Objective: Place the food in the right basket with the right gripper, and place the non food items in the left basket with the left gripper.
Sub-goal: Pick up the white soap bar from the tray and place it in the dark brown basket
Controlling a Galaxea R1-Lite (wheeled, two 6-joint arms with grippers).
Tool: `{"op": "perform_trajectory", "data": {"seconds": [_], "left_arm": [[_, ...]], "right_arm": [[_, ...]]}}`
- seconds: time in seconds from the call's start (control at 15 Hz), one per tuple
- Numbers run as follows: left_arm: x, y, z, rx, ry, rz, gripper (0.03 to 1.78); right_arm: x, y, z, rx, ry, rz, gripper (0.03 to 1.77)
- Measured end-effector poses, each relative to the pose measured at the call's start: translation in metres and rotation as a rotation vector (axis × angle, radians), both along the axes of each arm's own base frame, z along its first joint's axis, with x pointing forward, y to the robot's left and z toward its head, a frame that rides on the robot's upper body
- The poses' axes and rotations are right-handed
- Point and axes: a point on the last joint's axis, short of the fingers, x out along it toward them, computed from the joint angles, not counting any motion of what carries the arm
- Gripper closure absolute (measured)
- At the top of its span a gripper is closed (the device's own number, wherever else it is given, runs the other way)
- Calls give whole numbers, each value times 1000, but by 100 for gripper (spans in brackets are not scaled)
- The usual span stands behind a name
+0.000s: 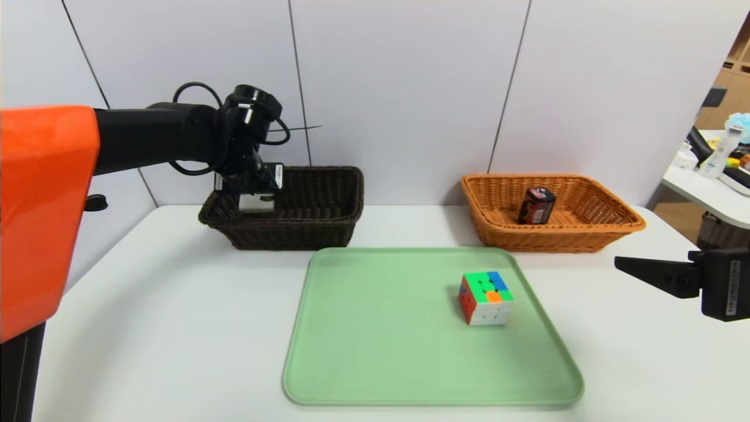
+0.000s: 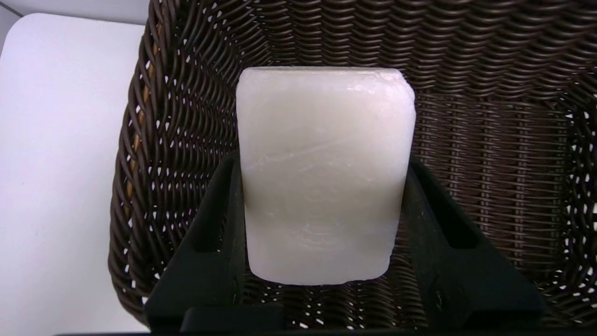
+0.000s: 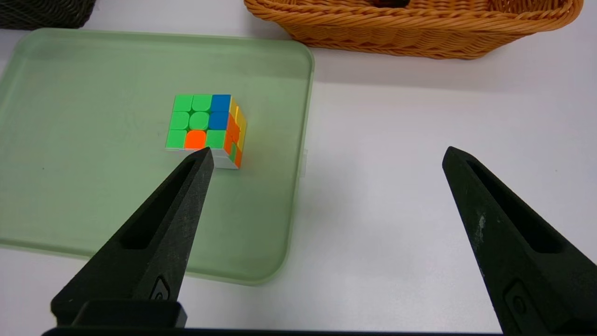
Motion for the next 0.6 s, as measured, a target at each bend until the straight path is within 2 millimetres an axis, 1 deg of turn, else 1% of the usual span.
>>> {"op": "perform_trajectory", "data": {"seconds": [0.2, 0.6], "left_arm": [[6, 4, -9, 6, 20, 13, 84], [7, 5, -12, 10, 25, 18, 84]], "right_arm": [[-3, -1, -2, 0, -1, 0, 11], [-6, -2, -1, 1, -6, 0, 11]]}}
